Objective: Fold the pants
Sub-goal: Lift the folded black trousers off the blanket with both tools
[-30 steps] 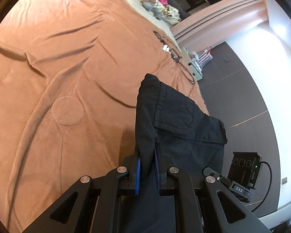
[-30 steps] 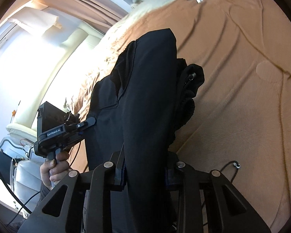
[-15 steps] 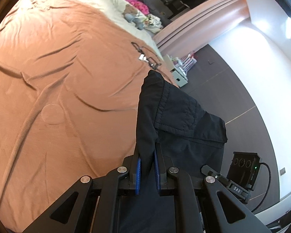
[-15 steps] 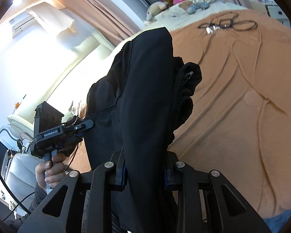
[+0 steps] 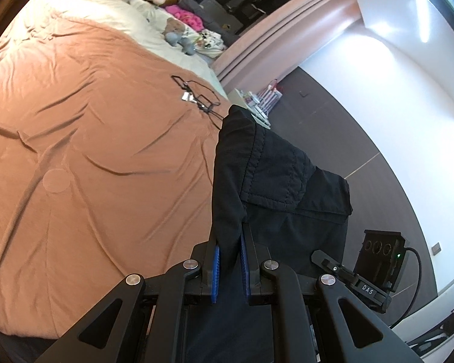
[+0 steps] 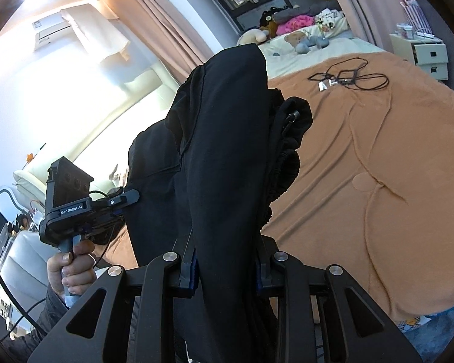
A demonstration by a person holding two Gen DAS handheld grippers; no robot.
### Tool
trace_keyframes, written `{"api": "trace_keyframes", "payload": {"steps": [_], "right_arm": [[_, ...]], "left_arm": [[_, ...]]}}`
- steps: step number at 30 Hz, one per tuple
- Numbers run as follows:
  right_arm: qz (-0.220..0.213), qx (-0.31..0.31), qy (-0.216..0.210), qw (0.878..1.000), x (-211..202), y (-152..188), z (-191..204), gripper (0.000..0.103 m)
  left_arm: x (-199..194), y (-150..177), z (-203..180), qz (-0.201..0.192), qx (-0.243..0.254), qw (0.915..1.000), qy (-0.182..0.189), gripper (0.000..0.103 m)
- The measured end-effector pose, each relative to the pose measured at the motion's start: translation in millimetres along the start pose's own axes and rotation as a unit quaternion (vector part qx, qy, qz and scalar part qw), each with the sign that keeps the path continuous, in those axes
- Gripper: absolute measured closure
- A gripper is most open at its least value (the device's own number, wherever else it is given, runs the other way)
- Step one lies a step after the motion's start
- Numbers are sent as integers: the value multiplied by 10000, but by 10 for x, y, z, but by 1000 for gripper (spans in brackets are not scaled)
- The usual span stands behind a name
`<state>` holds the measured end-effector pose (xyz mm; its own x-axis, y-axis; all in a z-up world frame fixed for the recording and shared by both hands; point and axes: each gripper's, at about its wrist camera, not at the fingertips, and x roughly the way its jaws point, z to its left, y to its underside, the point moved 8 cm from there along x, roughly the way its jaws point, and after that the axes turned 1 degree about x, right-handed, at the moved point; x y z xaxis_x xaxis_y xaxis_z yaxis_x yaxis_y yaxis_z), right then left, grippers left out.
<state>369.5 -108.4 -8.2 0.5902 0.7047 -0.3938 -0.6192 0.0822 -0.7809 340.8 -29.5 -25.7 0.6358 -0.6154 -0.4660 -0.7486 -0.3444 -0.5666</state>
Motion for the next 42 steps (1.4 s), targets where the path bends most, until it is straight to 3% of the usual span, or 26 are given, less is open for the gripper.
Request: {"api": "trace_keyframes", "payload": {"steps": [24, 33, 42], "right_arm": [[-374, -455, 516, 9969, -695, -335, -197, 80], [-417, -501, 670, 9956, -861, -439, -434, 80], [-419, -704, 982, 9918, -1036, -751, -758, 80]], "left_arm": [[222, 102, -915, 105, 641, 9966, 511, 91], [688, 53, -1256, 292, 868, 9939, 610, 91], [1353, -33, -1632, 496, 932, 9903, 903, 91]]}}
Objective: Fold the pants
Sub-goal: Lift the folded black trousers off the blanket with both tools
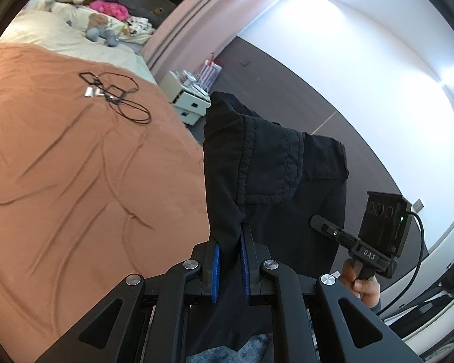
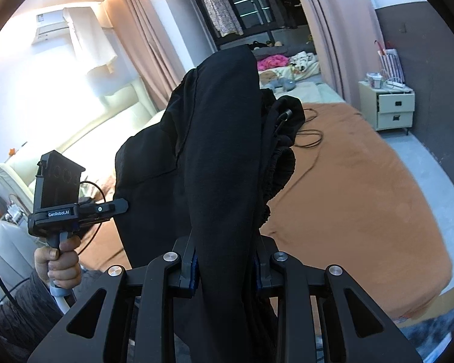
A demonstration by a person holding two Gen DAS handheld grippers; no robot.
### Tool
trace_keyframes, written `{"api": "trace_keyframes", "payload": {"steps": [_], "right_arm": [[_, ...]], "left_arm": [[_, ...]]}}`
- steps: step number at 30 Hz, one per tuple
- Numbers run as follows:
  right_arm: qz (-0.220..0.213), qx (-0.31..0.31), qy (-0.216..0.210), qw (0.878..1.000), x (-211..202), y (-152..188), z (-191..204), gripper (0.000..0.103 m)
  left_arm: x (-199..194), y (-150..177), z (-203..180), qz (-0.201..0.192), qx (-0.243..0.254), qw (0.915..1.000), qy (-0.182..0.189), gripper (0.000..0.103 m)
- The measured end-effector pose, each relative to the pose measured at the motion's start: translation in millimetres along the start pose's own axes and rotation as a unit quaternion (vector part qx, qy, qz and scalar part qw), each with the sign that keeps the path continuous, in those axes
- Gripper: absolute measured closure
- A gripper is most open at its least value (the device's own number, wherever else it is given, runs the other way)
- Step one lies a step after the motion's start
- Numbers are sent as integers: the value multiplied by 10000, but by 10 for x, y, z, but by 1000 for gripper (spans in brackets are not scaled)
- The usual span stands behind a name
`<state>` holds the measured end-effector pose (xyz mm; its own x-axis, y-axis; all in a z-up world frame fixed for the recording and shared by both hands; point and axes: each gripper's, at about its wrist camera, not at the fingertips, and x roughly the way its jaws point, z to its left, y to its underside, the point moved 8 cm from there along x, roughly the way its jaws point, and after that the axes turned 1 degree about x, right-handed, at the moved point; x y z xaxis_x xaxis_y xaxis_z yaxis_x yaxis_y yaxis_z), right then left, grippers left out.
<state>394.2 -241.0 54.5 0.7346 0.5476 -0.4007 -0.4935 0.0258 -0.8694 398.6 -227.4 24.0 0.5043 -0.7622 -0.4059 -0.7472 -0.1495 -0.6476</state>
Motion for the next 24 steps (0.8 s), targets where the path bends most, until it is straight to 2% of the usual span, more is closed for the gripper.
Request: {"api": "trace_keyframes", "payload": {"steps": [8, 24], "right_arm": [[151, -204, 377, 9990, -50, -215, -191, 80], [639, -8, 1163, 9912, -4, -425, -659, 80]], "left_arm": [[678, -103, -179, 234, 76, 9995, 201, 91], [2246, -89, -296, 763, -216, 9960, 408, 91]]}}
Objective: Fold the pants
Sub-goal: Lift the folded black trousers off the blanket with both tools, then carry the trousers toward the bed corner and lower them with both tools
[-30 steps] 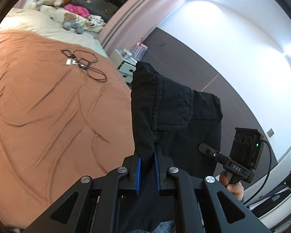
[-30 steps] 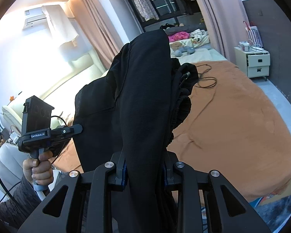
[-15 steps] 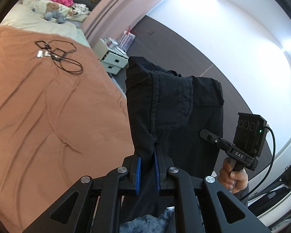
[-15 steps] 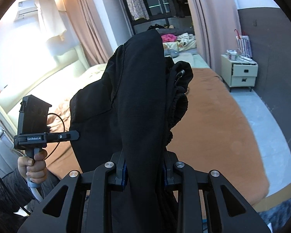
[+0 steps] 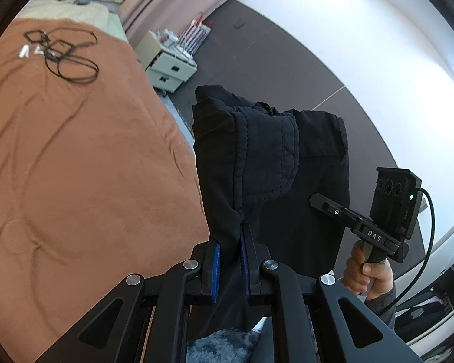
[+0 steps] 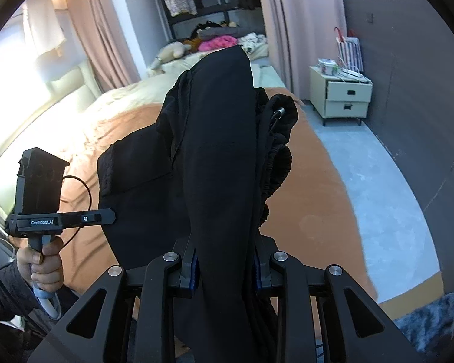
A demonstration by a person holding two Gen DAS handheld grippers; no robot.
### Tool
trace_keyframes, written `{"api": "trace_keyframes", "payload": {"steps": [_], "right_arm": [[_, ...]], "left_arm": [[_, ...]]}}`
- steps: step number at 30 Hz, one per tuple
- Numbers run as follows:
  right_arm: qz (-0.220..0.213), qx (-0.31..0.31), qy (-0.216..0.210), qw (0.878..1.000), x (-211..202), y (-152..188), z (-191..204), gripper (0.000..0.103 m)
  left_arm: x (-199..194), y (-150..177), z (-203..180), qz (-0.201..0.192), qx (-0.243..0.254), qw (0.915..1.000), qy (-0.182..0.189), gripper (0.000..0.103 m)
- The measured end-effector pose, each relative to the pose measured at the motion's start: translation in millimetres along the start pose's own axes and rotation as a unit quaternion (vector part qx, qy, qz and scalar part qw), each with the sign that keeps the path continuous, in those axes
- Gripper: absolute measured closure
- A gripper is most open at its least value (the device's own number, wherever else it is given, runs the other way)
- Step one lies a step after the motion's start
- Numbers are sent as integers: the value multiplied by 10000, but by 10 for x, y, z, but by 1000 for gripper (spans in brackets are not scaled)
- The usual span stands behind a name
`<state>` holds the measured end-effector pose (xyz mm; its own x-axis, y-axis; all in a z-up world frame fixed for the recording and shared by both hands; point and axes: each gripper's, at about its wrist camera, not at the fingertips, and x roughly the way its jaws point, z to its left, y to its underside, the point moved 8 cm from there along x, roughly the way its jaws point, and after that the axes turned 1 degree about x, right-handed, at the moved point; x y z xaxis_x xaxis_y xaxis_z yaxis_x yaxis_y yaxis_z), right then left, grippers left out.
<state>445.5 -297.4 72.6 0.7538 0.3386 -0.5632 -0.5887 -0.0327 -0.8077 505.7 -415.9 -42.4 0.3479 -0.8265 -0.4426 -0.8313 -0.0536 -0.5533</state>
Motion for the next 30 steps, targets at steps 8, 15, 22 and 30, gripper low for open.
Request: {"api": "trace_keyframes", "payload": {"steps": [8, 15, 22, 30], "right_arm": [[391, 96, 339, 9986, 233, -140, -166, 80], [747, 176, 624, 9951, 403, -178, -168, 80], [1021, 255, 762, 9915, 604, -139, -122, 80], [1182, 276, 1906, 9741, 674, -96, -160, 52]], "left_arm": [[741, -33, 151, 329, -249, 9991, 27, 91], [1158, -11, 327, 536, -397, 9978, 33, 92], [1338, 16, 540, 656, -578, 9962, -26, 92], [1439, 269, 793, 796, -891, 9915, -514, 91]]}}
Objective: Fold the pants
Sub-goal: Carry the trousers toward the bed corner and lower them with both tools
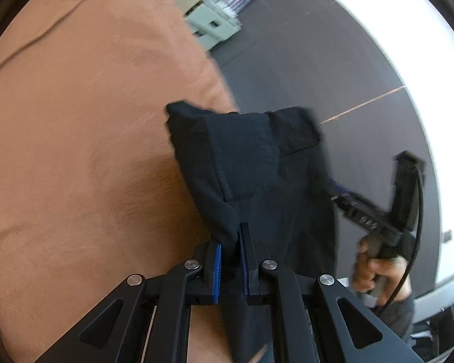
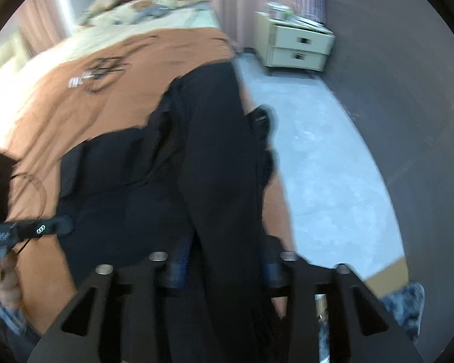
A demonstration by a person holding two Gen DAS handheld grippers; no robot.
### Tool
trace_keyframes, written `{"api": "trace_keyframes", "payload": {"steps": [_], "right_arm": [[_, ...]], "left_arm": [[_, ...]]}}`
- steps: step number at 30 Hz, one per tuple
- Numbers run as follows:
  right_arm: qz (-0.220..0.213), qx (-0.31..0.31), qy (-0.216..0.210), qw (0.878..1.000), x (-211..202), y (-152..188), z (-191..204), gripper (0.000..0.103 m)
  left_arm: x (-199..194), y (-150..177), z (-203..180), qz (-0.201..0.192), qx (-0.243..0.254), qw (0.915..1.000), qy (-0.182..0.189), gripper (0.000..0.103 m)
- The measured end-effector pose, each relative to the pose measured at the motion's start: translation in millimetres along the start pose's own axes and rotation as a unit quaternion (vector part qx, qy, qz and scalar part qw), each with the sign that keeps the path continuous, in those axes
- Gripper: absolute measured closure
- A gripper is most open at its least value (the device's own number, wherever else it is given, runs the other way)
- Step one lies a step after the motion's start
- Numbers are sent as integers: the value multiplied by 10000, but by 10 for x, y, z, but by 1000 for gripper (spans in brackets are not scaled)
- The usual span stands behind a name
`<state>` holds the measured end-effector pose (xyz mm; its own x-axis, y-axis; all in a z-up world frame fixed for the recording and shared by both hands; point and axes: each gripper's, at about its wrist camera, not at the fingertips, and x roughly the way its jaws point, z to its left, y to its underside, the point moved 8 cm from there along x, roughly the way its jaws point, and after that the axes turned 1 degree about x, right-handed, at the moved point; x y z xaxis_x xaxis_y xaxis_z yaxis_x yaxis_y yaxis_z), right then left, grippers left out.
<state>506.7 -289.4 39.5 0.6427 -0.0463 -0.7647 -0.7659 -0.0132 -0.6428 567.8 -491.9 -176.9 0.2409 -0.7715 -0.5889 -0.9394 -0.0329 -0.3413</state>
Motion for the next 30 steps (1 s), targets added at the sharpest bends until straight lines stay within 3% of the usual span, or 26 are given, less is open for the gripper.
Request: {"api": "trace_keyframes", "payload": {"steps": [3, 7, 11, 16, 21, 24, 30], "right_arm": [[-75, 353, 52, 9993, -172, 67, -54, 52], [-353, 596, 46, 9976, -540, 243, -65, 52], [-397, 724, -148, 9965, -794, 608, 104, 52], [-246, 981, -198, 9947, -892, 1187, 91, 52], [12, 1178, -76, 9930, -859, 1545, -122, 52], [-24, 1249, -62, 9921, -885, 1650, -222, 52], [-84, 1182, 18, 9929, -1107, 1738, -204, 52]], "left_arm": [[3, 47, 81, 81, -22, 9997, -244, 90], [-75, 62, 93, 88, -28, 9997, -228, 74], [-105, -16, 240, 61, -183, 9990, -399, 72], [-49, -226, 328, 75, -228, 9987, -445, 74], [17, -462, 260, -114, 149, 9976, -665, 78], [163, -423, 408, 223, -132, 9969, -745, 76], [77, -199, 392, 323, -126, 9970, -695, 76]]}}
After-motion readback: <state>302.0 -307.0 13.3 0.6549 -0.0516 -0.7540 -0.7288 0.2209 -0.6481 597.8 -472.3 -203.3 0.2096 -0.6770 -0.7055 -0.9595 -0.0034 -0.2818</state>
